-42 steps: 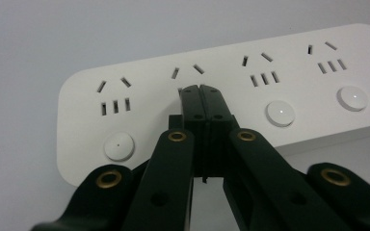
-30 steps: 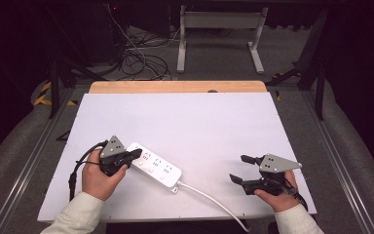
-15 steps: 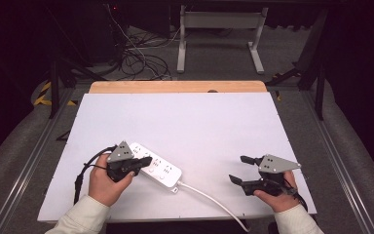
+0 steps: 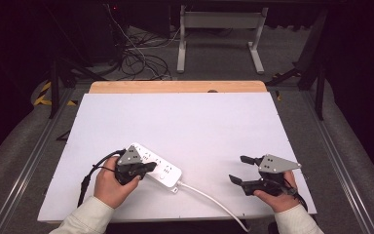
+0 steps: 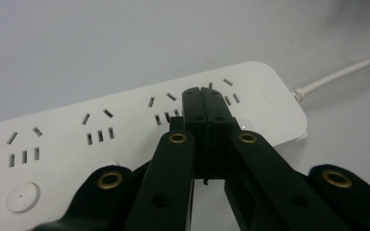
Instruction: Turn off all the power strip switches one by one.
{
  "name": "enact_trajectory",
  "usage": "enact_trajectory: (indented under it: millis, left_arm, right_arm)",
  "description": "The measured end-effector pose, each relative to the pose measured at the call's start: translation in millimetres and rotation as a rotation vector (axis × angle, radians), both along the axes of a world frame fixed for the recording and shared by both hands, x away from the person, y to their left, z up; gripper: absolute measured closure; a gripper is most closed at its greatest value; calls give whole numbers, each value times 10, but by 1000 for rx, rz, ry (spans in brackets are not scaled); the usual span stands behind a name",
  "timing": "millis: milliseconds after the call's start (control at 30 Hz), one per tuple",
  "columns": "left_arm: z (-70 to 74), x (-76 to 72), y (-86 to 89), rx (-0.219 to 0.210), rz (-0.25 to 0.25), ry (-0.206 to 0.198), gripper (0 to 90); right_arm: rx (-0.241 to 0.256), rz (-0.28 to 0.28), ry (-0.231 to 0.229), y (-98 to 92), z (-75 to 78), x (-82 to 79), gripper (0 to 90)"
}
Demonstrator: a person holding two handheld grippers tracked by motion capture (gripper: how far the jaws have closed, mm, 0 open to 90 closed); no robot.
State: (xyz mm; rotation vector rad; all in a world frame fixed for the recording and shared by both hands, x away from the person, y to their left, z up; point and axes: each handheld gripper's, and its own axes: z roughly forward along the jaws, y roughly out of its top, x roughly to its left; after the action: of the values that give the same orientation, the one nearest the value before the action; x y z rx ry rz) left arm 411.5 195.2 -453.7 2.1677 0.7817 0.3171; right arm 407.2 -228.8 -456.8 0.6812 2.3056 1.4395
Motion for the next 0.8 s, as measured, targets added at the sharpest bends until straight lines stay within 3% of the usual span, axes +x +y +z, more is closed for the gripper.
enact_trajectory:
  millis: [233,400,533,667,800]
  left_arm:
    - [-56,32,-3,47,28,3,900]
    - [-71,45,1,55,34,22,900]
    - [-74,49,-5,58,31,23,900]
    - [-62,48,-21,97,19,13,900]
    - [-75,52,-32,94,20,18,900]
  right_arm:
    - [2,1,-3,-3,3,-1,242]
    - [2,1,-1,-3,1,2,242]
    - [1,0,0,-2,1,0,242]
    - [-3,1,0,1,3,-2,242]
    - [-2,3,1,3,1,-1,242]
